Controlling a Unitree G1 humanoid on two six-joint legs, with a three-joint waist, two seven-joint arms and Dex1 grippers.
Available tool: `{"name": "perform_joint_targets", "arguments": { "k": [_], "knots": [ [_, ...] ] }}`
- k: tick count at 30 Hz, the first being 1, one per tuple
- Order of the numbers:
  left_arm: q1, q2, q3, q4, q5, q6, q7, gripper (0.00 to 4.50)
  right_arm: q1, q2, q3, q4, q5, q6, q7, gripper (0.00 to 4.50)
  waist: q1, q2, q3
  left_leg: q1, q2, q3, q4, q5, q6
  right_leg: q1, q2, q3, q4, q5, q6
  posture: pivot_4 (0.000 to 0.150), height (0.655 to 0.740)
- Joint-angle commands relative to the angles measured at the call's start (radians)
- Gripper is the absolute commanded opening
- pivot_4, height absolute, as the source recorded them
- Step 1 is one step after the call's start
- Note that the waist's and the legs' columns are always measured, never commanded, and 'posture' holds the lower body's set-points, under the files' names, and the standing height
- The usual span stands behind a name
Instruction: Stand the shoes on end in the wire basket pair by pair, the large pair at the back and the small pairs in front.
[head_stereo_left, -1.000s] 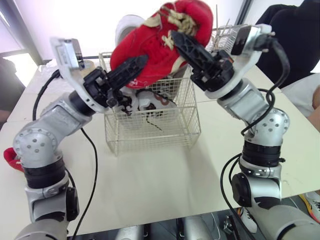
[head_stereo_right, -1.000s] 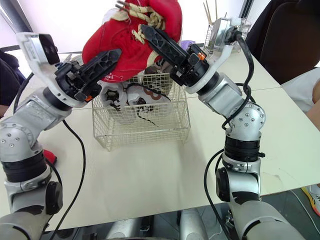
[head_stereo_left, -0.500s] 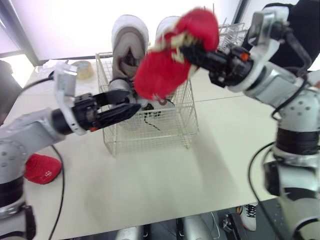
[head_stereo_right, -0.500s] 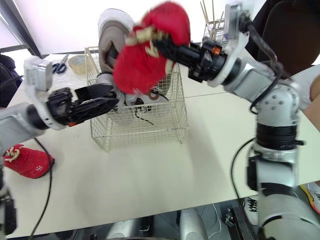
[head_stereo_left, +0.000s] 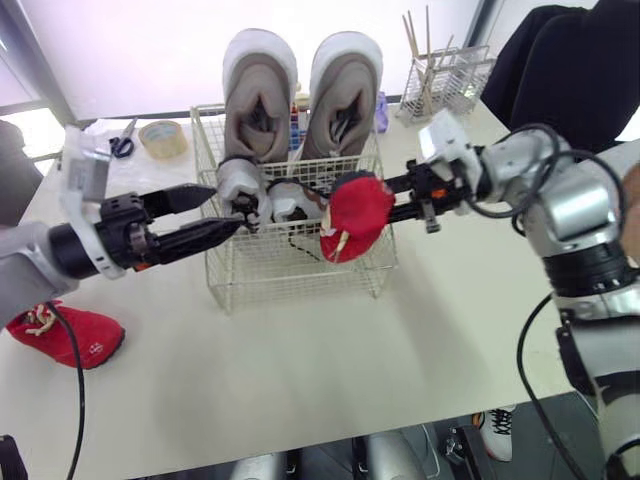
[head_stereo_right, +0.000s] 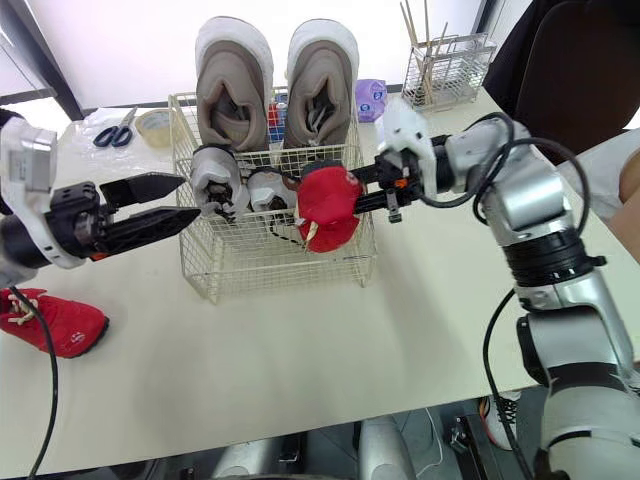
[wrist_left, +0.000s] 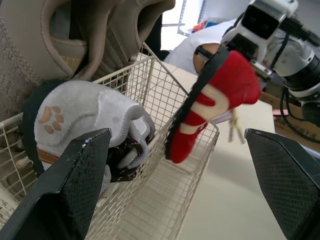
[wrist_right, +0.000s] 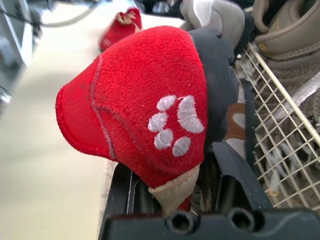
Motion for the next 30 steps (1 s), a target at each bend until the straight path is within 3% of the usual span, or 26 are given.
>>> {"name": "perform_joint_targets", "arguments": {
  "k": [1,7,15,25,30],
  "knots": [
    [0.004,0.006,0.051,-0.029,-0.017,-0.019,0.015,4.44,-0.029,-0.013,-0.013,0.007,-0.061,-0.06,0.045,0.6,0.001,0.0,0.0,0.0,0.0,0.0,0.0,0.0,0.0,0.0,0.0,0.0,0.0,0.0,0.0,0.15,0.74],
    [0.007,0.004,0.048,-0.038,-0.013,-0.022,0.029,4.44,-0.016,-0.021,0.009,0.01,-0.136,-0.082,0.099,0.6,0.001,0.0,0.0,0.0,0.0,0.0,0.0,0.0,0.0,0.0,0.0,0.0,0.0,-0.001,-0.003,0.15,0.74],
    [0.058,0.0,0.049,-0.058,-0.015,-0.01,0.035,4.5,-0.013,-0.045,-0.023,-0.036,-0.139,-0.036,0.125,4.48,-0.001,0.0,0.0,0.0,0.0,0.0,-0.001,0.0,-0.001,0.0,0.0,0.0,0.0,-0.001,-0.003,0.15,0.74],
    [0.227,0.036,0.197,-0.072,0.046,-0.004,0.05,4.5,-0.081,-0.177,-0.13,-0.069,-0.096,0.018,0.189,4.48,-0.001,0.0,0.0,0.0,0.0,0.0,-0.002,-0.001,-0.003,0.0,0.0,0.0,-0.001,-0.002,-0.004,0.15,0.74],
    [0.309,0.06,0.288,-0.064,0.146,0.027,0.148,4.5,-0.259,-0.068,-0.22,-0.004,0.084,0.123,0.219,4.48,-0.008,0.002,0.001,0.001,0.0,0.0,-0.007,0.0,-0.005,-0.003,-0.001,0.001,-0.001,-0.002,-0.004,0.15,0.74]
  ]
}}
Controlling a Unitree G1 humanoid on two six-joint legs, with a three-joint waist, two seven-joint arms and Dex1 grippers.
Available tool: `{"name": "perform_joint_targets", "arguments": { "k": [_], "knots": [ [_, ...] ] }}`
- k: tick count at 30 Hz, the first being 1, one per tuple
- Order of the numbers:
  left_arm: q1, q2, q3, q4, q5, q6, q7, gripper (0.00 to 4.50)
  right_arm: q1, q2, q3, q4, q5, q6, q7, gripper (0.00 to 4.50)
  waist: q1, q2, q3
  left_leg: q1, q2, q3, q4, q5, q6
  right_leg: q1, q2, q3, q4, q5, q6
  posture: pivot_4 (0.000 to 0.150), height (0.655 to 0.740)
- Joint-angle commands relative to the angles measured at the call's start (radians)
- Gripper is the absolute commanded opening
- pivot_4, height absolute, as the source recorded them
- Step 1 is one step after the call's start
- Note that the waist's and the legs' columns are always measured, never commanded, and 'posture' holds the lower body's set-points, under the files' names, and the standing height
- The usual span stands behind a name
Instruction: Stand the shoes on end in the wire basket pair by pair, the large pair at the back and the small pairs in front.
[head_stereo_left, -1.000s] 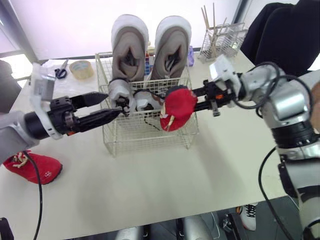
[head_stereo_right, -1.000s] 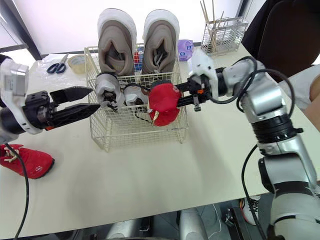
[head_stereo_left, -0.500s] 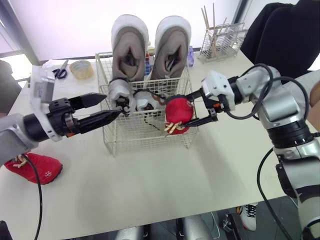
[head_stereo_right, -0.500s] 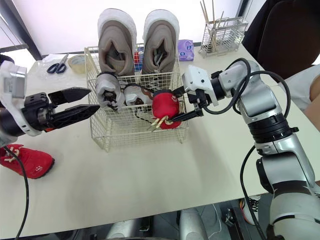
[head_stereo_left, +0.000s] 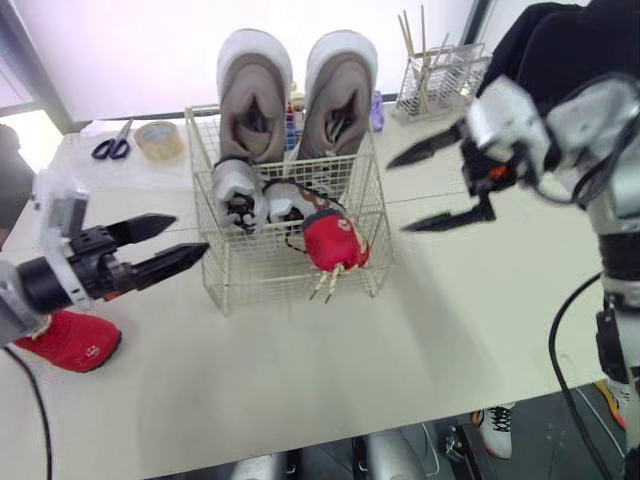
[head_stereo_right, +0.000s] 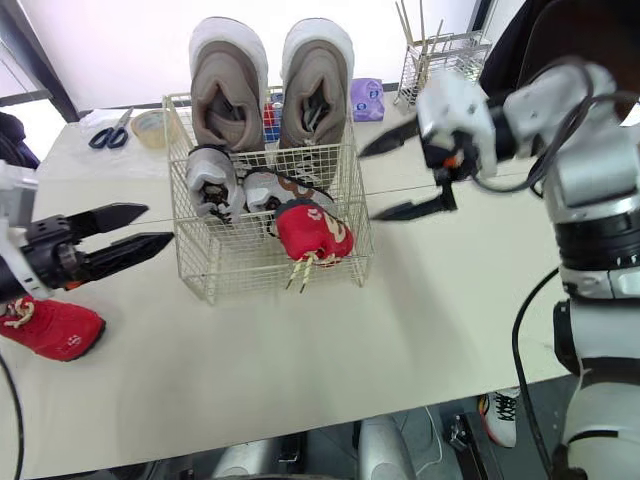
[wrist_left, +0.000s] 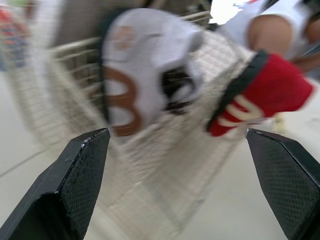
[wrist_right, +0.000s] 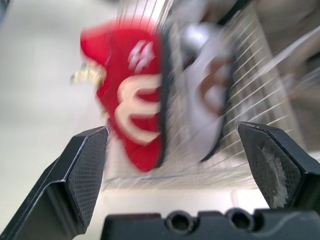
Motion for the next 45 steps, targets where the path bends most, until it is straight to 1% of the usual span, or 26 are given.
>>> {"name": "perform_joint_targets", "arguments": {
  "k": [1,3,6,10,13,15,17,19,21,24,28,33,35,37,42,45],
  "knots": [
    [0.027,0.018,0.079,-0.003,0.067,0.028,0.104,4.5,-0.129,0.089,-0.088,0.002,0.16,0.073,0.025,4.48,-0.001,0.0,0.0,0.001,0.0,0.0,-0.003,0.002,0.0,0.0,0.0,0.0,-0.001,0.0,-0.001,0.15,0.74],
    [0.031,0.019,0.098,0.003,0.077,0.073,0.195,4.5,-0.159,0.139,-0.094,0.003,0.221,0.093,0.034,4.48,0.002,-0.001,-0.001,0.002,0.001,-0.001,-0.006,0.003,-0.001,-0.001,0.0,-0.001,0.0,0.0,-0.001,0.15,0.74],
    [0.042,0.006,0.16,-0.017,0.043,0.202,0.406,4.5,-0.17,0.217,-0.06,0.01,0.294,0.072,0.036,4.48,0.003,-0.001,-0.001,0.002,0.001,-0.001,-0.007,0.003,-0.001,-0.001,0.001,-0.001,0.0,0.0,-0.001,0.15,0.74],
    [0.062,-0.046,0.331,-0.054,-0.04,0.364,0.739,4.5,-0.169,0.263,0.017,0.065,0.328,-0.018,0.036,4.48,0.003,-0.001,-0.001,0.001,0.0,-0.001,-0.007,0.003,-0.001,-0.002,0.0,-0.001,0.0,0.001,-0.001,0.15,0.74],
    [0.111,-0.094,0.48,-0.063,-0.158,0.42,1.004,4.5,-0.177,0.271,0.062,0.104,0.365,-0.062,0.036,4.48,0.005,-0.002,-0.001,0.0,0.0,-0.001,-0.006,0.003,-0.001,-0.004,0.0,-0.001,0.003,0.001,-0.001,0.15,0.74],
    [0.213,-0.121,0.569,-0.068,-0.265,0.406,1.189,4.5,-0.184,0.278,0.089,0.138,0.375,-0.098,0.036,4.48,0.001,-0.002,-0.001,0.0,0.0,-0.001,-0.006,0.003,-0.001,-0.005,0.0,-0.001,0.004,0.001,-0.001,0.15,0.74],
    [0.35,-0.142,0.623,-0.07,-0.408,0.325,1.348,4.5,-0.192,0.287,0.108,0.164,0.387,-0.122,0.036,4.48,-0.002,-0.002,-0.001,0.0,0.0,0.0,-0.007,0.003,-0.001,-0.006,0.0,-0.001,0.005,0.001,-0.001,0.15,0.74],
    [0.478,-0.163,0.645,-0.073,-0.536,0.214,1.483,4.5,-0.197,0.295,0.123,0.18,0.399,-0.139,0.036,4.48,0.0,-0.002,-0.001,0.0,0.0,0.0,-0.007,0.003,-0.002,-0.006,0.0,-0.001,0.005,0.001,-0.001,0.15,0.74],
    [0.545,-0.168,0.638,-0.061,-0.597,0.121,1.568,4.5,-0.202,0.3,0.133,0.191,0.406,-0.151,0.036,4.48,0.008,-0.002,-0.001,0.0,0.001,0.0,-0.007,0.002,-0.005,-0.006,0.0,-0.001,0.005,0.0,-0.001,0.15,0.74],
    [0.583,-0.158,0.598,-0.007,-0.603,0.036,1.592,4.5,-0.209,0.296,0.14,0.196,0.415,-0.156,0.036,4.48,0.014,-0.003,-0.002,0.001,0.001,0.0,-0.006,0.002,-0.005,-0.005,0.0,-0.001,0.004,-0.001,-0.005,0.15,0.74],
    [0.556,-0.12,0.509,0.094,-0.535,-0.019,1.542,4.5,-0.214,0.282,0.135,0.194,0.407,-0.148,0.036,4.48,0.009,-0.003,-0.002,0.002,0.0,0.0,-0.006,0.002,-0.005,-0.005,0.0,-0.001,0.003,-0.001,-0.006,0.15,0.74],
    [0.445,-0.065,0.383,0.239,-0.431,-0.049,1.46,4.5,-0.205,0.258,0.115,0.17,0.391,-0.121,0.036,4.48,0.004,-0.003,-0.002,0.001,0.0,0.0,-0.007,0.003,-0.006,-0.004,0.0,-0.001,0.003,-0.001,-0.005,0.15,0.74],
    [0.364,-0.052,0.307,0.327,-0.384,-0.055,1.419,4.5,-0.196,0.243,0.1,0.15,0.377,-0.098,0.036,4.48,0.004,-0.003,-0.002,0.001,0.0,0.0,-0.007,0.003,-0.006,-0.004,0.0,-0.001,0.003,-0.001,-0.005,0.15,0.74],
    [0.307,-0.054,0.26,0.378,-0.346,-0.053,1.404,4.5,-0.188,0.23,0.088,0.133,0.358,-0.085,0.036,4.48,0.005,-0.003,-0.002,0.001,0.0,0.0,-0.007,0.003,-0.006,-0.005,0.0,-0.001,0.004,-0.001,-0.005,0.15,0.74],
    [0.229,-0.081,0.196,0.425,-0.285,-0.036,1.383,4.5,-0.173,0.215,0.056,0.099,0.329,-0.047,0.036,4.48,0.003,-0.004,-0.003,0.0,0.0,0.0,-0.007,0.003,-0.006,-0.005,0.0,-0.001,0.003,0.001,-0.002,0.15,0.74],
    [0.161,-0.106,0.132,0.47,-0.246,-0.028,1.339,4.5,-0.167,0.213,0.036,0.08,0.31,-0.02,0.034,4.48,0.005,-0.005,-0.003,0.0,0.0,0.0,-0.007,0.003,-0.006,-0.005,0.0,-0.001,0.003,0.001,-0.002,0.15,0.74]
  ]
}}
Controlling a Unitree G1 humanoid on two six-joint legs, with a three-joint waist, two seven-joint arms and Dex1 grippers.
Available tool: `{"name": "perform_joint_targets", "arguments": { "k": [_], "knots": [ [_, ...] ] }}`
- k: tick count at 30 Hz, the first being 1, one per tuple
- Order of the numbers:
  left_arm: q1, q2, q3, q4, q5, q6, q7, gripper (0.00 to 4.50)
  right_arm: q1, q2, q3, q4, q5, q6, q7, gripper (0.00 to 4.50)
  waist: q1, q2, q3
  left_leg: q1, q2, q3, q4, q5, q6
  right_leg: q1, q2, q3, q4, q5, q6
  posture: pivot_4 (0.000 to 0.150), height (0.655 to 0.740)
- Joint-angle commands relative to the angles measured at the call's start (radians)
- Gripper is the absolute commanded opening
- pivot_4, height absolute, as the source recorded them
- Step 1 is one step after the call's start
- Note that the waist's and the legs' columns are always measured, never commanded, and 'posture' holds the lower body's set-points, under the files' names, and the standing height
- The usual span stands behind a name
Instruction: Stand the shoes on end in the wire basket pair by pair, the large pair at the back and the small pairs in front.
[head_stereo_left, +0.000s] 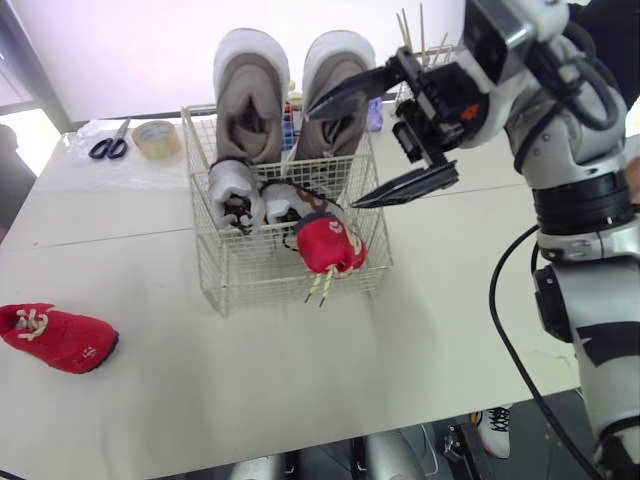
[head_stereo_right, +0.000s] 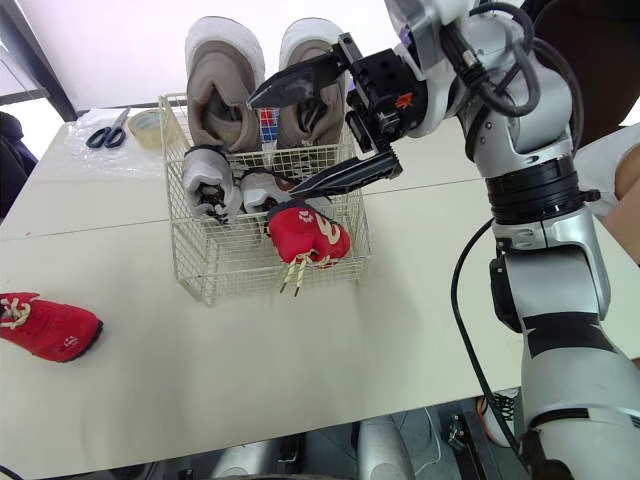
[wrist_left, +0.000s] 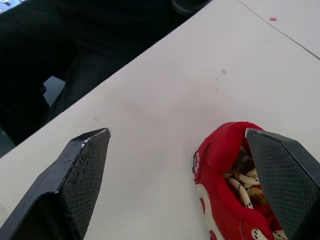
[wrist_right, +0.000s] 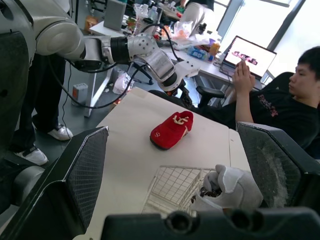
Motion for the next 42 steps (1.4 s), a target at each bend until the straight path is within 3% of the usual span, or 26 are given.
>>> {"name": "perform_joint_targets", "arguments": {
  "k": [1,10,13,20,21,28,35,42],
  "knots": [
    [-0.065,-0.023,-0.056,0.044,0.051,0.008,-0.051,4.5,-0.006,-0.009,-0.055,-0.043,-0.019,0.023,-0.001,4.48,0.002,0.0,0.0,0.0,0.0,0.0,0.0,0.0,0.0,0.0,0.0,0.0,0.0,0.0,0.0,0.15,0.74],
    [-0.156,-0.114,-0.099,0.107,0.137,0.048,-0.072,4.5,0.003,-0.005,-0.089,-0.071,-0.058,0.057,-0.005,4.48,0.003,-0.001,0.0,0.0,0.0,0.0,0.001,0.0,0.0,0.0,0.0,0.0,0.0,0.0,0.0,0.15,0.74],
    [-0.172,-0.127,-0.094,0.127,0.174,0.053,-0.081,3.73,0.006,-0.003,-0.097,-0.077,-0.069,0.062,-0.006,4.5,0.003,-0.001,0.0,0.0,0.0,0.0,0.001,0.0,0.0,0.0,0.0,0.0,0.001,0.0,0.0,0.15,0.74],
    [-0.234,-0.082,-0.082,0.15,0.275,0.069,-0.149,0.23,0.01,-0.002,-0.108,-0.081,-0.093,0.062,-0.01,4.5,-0.004,-0.001,-0.001,0.0,0.0,0.0,0.0,0.0,0.0,0.0,0.0,0.0,0.001,0.0,0.0,0.15,0.74],
    [-0.245,-0.063,-0.093,0.137,0.302,0.069,-0.18,0.1,0.011,-0.002,-0.108,-0.081,-0.097,0.06,-0.01,4.5,-0.003,-0.001,-0.001,0.0,0.0,0.0,0.0,0.0,0.0,-0.001,0.0,0.0,0.002,0.0,0.0,0.15,0.74],
    [-0.526,0.007,-0.235,-0.097,0.467,-0.147,-0.52,0.1,0.037,-0.015,-0.134,-0.104,-0.108,0.091,-0.047,4.5,0.024,-0.008,-0.001,-0.001,0.0,-0.001,0.003,0.001,-0.001,0.001,0.0,-0.001,0.0,0.001,-0.001,0.15,0.74],
    [-0.769,-0.15,-0.409,-0.382,0.523,-0.367,-0.766,0.1,0.163,-0.083,-0.207,-0.229,-0.085,0.206,-0.176,4.5,0.023,-0.008,-0.001,-0.001,-0.001,0.0,0.002,0.002,-0.001,0.005,0.0,-0.001,-0.01,0.003,-0.001,0.15,0.74],
    [-0.836,-0.25,-0.535,-0.508,0.551,-0.407,-0.887,0.1,0.244,-0.123,-0.268,-0.331,-0.053,0.297,-0.286,4.5,0.003,-0.008,-0.001,-0.002,0.0,0.001,0.0,0.003,0.0,0.004,0.002,-0.001,-0.011,0.003,0.0,0.15,0.74]
  ]
}}
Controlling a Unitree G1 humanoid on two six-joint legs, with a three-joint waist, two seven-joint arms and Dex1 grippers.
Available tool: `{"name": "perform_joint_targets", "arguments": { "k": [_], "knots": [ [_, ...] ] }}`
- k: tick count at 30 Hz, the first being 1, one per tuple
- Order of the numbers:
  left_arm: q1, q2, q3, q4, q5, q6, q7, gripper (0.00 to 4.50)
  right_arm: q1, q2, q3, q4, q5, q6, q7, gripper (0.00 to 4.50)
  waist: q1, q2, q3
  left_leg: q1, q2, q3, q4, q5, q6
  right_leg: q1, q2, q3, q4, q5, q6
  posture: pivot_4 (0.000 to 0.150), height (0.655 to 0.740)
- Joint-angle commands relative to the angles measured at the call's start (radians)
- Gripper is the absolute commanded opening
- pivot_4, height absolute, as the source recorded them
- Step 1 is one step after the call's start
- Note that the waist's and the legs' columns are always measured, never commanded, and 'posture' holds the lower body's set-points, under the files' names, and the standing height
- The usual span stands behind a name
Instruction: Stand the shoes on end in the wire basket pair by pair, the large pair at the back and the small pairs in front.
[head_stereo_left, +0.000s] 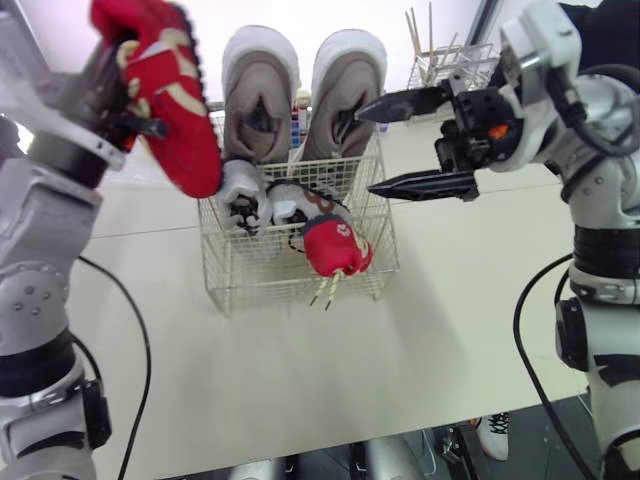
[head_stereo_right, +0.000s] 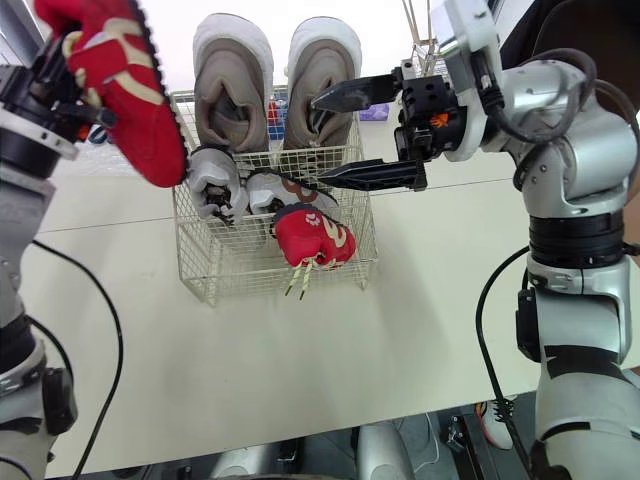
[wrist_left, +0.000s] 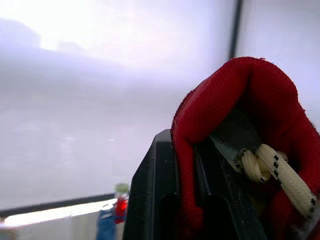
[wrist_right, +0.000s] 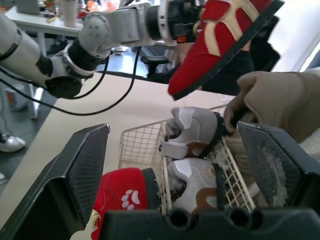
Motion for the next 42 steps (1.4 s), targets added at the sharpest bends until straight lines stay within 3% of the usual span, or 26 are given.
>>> {"name": "perform_joint_targets", "arguments": {
  "k": [1,13,28,42],
  "knots": [
    [-0.005,-0.011,-0.034,-0.087,0.062,-0.038,-0.029,0.1,0.005,-0.031,-0.052,-0.057,0.027,0.027,-0.042,4.5,-0.002,0.0,0.0,0.0,0.0,0.0,0.0,0.0,0.0,0.0,0.0,0.0,0.0,0.0,0.0,0.15,0.74],
    [0.103,-0.106,-0.096,-0.251,0.402,-0.085,0.09,0.1,-0.01,-0.028,-0.015,0.01,0.011,0.022,-0.022,4.5,0.003,0.0,0.0,0.001,0.0,0.0,0.004,-0.002,0.004,0.003,0.0,0.0,0.001,0.001,0.001,0.15,0.74],
    [0.114,-0.174,-0.04,-0.31,0.301,-0.013,0.104,0.1,-0.117,0.082,0.058,0.231,-0.112,-0.181,0.053,4.5,0.004,0.0,0.0,0.001,0.0,-0.001,0.005,-0.001,0.002,0.003,0.001,0.0,0.001,0.001,0.002,0.15,0.74],
    [0.353,-0.318,-0.173,-0.28,0.519,-0.19,0.025,0.1,-0.159,0.071,0.05,0.282,-0.136,-0.194,0.077,4.5,0.002,0.0,0.0,0.001,0.0,0.0,0.005,0.0,0.001,0.004,0.001,0.0,0.001,0.001,0.002,0.15,0.74]
  ]
}}
